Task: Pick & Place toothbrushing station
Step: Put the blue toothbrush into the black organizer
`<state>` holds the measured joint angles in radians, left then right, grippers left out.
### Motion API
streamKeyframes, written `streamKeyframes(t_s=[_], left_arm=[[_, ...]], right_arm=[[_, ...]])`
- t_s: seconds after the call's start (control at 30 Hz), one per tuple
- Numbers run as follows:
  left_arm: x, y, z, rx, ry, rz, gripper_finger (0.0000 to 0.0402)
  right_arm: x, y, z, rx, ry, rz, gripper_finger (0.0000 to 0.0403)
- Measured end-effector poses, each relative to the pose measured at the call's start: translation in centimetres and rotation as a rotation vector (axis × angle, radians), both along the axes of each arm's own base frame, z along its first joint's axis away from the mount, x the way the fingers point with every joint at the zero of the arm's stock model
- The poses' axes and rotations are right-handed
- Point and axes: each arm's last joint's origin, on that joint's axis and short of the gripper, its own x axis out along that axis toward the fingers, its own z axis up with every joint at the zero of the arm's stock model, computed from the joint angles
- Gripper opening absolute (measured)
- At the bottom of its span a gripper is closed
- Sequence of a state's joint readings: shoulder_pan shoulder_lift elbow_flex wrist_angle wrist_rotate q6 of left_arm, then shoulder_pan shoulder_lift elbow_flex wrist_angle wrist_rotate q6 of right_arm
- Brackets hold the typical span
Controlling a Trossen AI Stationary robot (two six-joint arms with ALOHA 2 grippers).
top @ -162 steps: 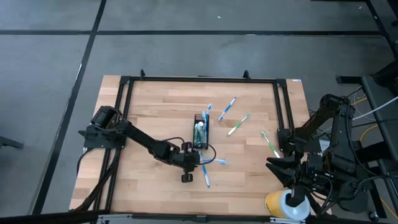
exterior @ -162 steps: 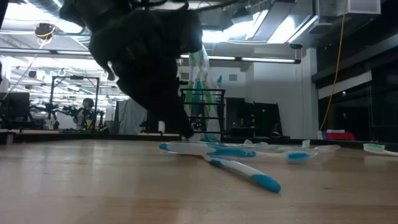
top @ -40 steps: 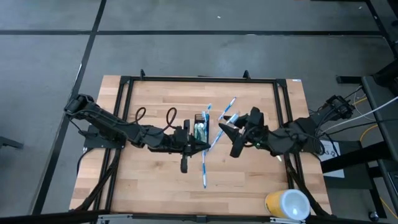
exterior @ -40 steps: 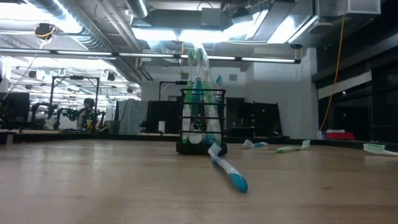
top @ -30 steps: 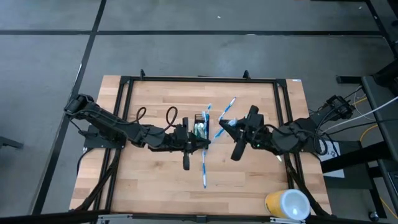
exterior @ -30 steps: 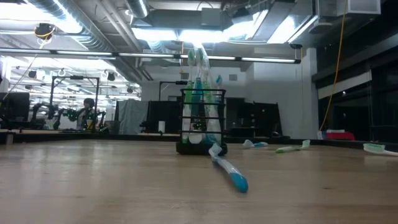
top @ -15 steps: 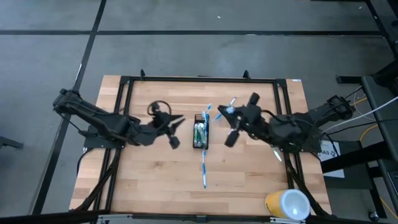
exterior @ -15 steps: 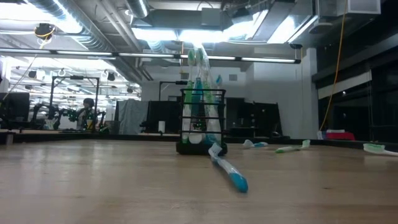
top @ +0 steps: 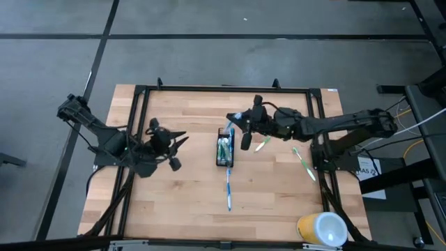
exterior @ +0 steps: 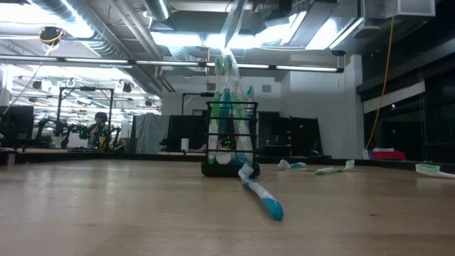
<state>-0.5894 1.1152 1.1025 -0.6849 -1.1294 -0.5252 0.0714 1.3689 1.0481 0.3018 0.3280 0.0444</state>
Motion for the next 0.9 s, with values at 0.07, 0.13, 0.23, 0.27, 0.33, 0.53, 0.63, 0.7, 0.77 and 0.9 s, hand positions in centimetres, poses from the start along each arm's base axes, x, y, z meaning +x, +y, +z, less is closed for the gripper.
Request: streamKeyframes(t_s=[0.07,0.13,0.23,0.27,0.33,0.53,0.63,0.7,0.77,0.9], left_arm=[[-0.3,-0.5,0.1,0.027,-0.006,-0.007,0.0079],[-0.6,-0.8,0.0,0.036,0.000,-0.023,0.0079],[-0.8,-1.0,-0.2,0.026,0.002,-0.021,0.0079],[-0.9,-1.0,-0.3,0.022,-0.004,-0.011,0.0079],[-0.8,-1.2,-0.5,0.022,-0.021,0.009,0.0078],[0.2,-2.3,-1.7,0.035,-0.019,0.031,0.0075],[0.8,-2.8,-2.3,0.040,-0.007,0.036,0.0075],[1.1,-3.1,-2.8,0.038,-0.002,0.039,0.0075],[1.3,-3.3,-3.0,0.032,-0.004,0.039,0.0075],[1.3,-3.7,-3.3,0.029,-0.003,0.033,0.0075]], right_arm=[[-0.1,-1.1,-1.5,0.011,-0.034,0.024,0.0015],[-0.4,-2.1,-3.2,0.020,-0.020,0.013,0.0015],[-0.8,-3.5,-4.8,0.005,-0.009,-0.003,0.0015],[-0.9,-3.8,-5.1,0.002,-0.011,-0.004,0.0015],[-0.6,-4.5,-5.9,0.003,-0.002,-0.001,0.0015],[1.5,-5.8,-8.9,0.019,0.030,0.023,0.0015],[2.1,-6.0,-10.2,0.035,0.054,0.016,0.0015],[2.3,-6.1,-10.3,0.035,0.053,0.008,0.0015],[2.3,-6.1,-10.4,0.035,0.060,0.004,0.0015],[2.5,-6.2,-11.1,0.057,0.106,-0.010,0.0015]])
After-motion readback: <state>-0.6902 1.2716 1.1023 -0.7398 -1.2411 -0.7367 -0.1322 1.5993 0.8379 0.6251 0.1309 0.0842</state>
